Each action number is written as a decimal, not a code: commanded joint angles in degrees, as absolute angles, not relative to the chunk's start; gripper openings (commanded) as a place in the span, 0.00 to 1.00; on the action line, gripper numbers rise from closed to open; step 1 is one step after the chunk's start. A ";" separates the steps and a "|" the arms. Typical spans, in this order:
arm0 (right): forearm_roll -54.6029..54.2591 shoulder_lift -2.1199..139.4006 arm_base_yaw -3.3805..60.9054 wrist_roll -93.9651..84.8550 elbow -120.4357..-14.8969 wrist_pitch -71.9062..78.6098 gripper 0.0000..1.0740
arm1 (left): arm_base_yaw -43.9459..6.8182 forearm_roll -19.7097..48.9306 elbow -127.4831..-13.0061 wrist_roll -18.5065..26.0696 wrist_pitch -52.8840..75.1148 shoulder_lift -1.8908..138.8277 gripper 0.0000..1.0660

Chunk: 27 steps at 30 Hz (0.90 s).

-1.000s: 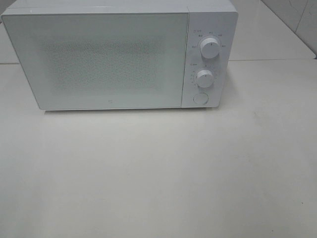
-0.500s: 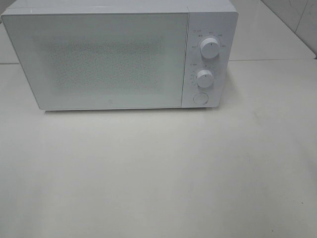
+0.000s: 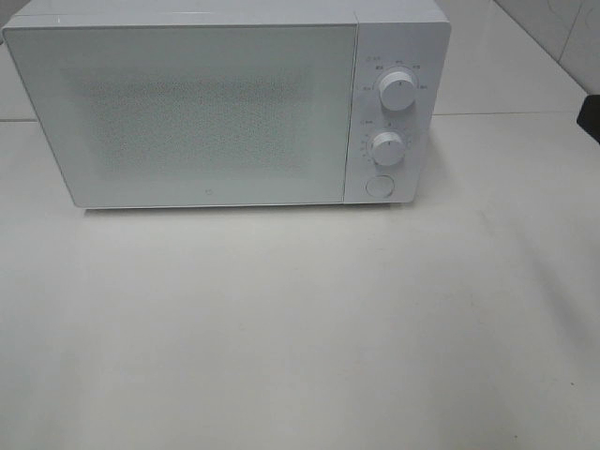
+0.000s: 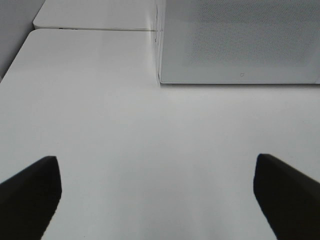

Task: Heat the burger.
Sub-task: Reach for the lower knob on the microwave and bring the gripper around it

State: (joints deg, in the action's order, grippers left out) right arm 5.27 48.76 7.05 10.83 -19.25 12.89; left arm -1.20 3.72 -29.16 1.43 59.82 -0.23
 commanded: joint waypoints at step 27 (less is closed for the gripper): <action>-25.21 81.36 24.18 -19.14 -19.25 50.59 0.68 | -0.92 4.24 -28.93 1.20 59.36 -1.49 0.94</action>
State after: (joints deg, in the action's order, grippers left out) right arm -23.38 81.30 23.55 -16.96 -19.19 48.36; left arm -1.20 3.72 -29.16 1.43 59.82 -0.23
